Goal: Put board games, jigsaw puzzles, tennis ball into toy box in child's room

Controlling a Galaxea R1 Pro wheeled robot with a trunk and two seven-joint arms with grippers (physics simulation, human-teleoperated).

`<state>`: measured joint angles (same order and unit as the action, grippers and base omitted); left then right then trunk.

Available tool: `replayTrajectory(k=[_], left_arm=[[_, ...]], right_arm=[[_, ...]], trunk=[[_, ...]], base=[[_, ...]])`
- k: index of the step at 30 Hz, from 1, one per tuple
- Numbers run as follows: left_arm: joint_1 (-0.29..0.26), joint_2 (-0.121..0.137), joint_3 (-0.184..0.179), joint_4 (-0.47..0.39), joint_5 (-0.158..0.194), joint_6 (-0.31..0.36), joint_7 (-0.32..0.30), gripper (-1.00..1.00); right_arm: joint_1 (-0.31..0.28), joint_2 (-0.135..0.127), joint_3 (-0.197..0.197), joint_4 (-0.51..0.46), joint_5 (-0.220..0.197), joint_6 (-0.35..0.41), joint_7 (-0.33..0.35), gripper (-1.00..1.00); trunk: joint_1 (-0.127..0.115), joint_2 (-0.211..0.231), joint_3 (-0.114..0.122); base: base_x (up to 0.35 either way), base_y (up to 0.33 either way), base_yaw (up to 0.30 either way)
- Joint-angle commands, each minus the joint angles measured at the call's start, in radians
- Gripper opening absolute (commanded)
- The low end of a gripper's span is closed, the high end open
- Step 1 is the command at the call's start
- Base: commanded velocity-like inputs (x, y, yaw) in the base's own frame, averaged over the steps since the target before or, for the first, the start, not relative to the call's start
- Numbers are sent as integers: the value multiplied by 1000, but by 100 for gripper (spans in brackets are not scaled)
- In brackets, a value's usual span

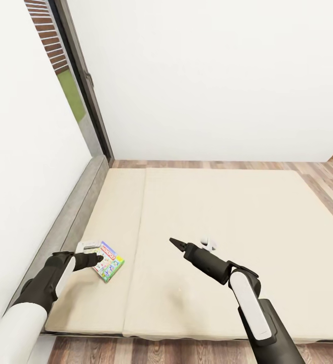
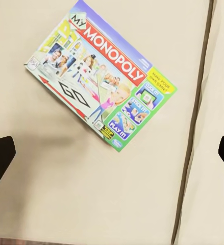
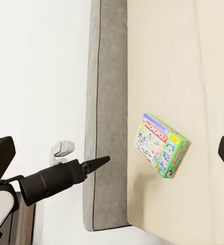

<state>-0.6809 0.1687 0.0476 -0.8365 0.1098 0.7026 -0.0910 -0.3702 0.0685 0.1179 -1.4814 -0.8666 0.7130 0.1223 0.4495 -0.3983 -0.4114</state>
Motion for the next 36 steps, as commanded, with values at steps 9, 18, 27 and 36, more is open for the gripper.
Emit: replayTrajectory(k=[9,18,27,36], left_arm=[[0,0,2,-1,8,6,0,100],[0,0,2,-1,8,6,1,100],[0,0,2,-1,8,6,1,100],[-1,0,2,-1,8,6,1,100]], right_arm=[[-1,1,-1,0,-1,6,3,100],[-1,1,-1,0,-2,6,3,100],[-1,1,-1,-1,-2,6,4,100],[-1,0,-1,-7,-2,5,4,100]], trunk=[[1,-2,-2],[1,-2,-2],[1,-2,-2],[1,-2,-2]], base=[[0,0,0],[0,0,0],[0,0,0],[0,0,0]])
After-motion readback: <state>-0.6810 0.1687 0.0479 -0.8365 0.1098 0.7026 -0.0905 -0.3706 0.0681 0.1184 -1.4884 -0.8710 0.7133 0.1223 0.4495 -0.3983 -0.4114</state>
